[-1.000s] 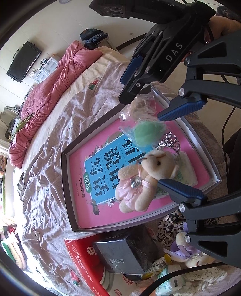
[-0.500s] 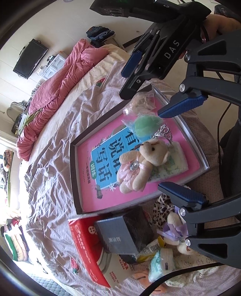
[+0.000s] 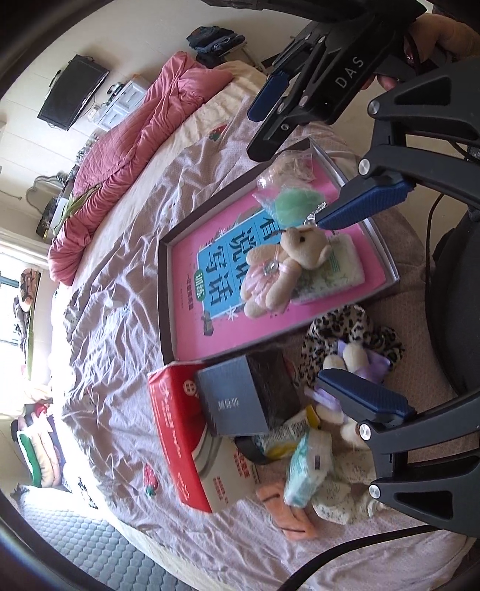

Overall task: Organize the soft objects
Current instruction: 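Move both open tools back toward the pile of soft items beside the tray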

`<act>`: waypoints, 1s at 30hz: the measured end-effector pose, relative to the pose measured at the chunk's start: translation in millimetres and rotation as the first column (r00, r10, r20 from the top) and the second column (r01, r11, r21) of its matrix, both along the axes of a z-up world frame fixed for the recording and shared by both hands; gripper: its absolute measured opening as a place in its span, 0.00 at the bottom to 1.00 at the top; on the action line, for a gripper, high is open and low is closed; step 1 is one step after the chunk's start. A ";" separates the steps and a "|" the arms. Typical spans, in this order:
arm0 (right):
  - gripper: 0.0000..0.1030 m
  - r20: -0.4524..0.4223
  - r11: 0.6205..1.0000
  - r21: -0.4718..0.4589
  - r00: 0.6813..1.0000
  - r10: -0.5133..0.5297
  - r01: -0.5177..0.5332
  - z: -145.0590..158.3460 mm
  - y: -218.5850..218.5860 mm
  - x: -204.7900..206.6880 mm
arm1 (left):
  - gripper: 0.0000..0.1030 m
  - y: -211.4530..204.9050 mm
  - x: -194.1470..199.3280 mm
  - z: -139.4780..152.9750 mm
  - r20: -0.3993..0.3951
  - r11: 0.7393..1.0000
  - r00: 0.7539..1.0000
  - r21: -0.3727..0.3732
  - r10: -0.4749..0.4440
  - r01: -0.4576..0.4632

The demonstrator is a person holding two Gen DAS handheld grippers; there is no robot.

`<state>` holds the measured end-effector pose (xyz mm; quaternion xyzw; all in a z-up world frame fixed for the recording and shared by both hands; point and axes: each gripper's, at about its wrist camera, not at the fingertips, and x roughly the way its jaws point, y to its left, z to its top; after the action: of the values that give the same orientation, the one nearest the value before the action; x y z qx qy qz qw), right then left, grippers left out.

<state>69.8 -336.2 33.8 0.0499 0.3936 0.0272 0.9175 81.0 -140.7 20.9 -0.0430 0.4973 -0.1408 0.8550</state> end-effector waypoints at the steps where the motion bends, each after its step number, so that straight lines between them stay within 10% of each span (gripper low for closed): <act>1: 0.71 0.001 1.000 -0.003 1.000 0.004 -0.004 1.0 2.6 -0.4 | 0.76 3.1 -1.5 0.7 0.003 1.000 1.000 0.004 0.006 -0.006; 30: 0.72 0.064 0.977 -0.083 0.977 0.202 -0.197 32.1 80.1 -20.4 | 0.79 125.7 -26.3 48.1 0.091 0.969 0.965 0.000 0.248 -0.249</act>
<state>49.4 -256.1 65.9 -0.0259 0.3643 0.1059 0.9249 54.7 -15.1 69.0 -0.0936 0.4495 -0.0316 0.8878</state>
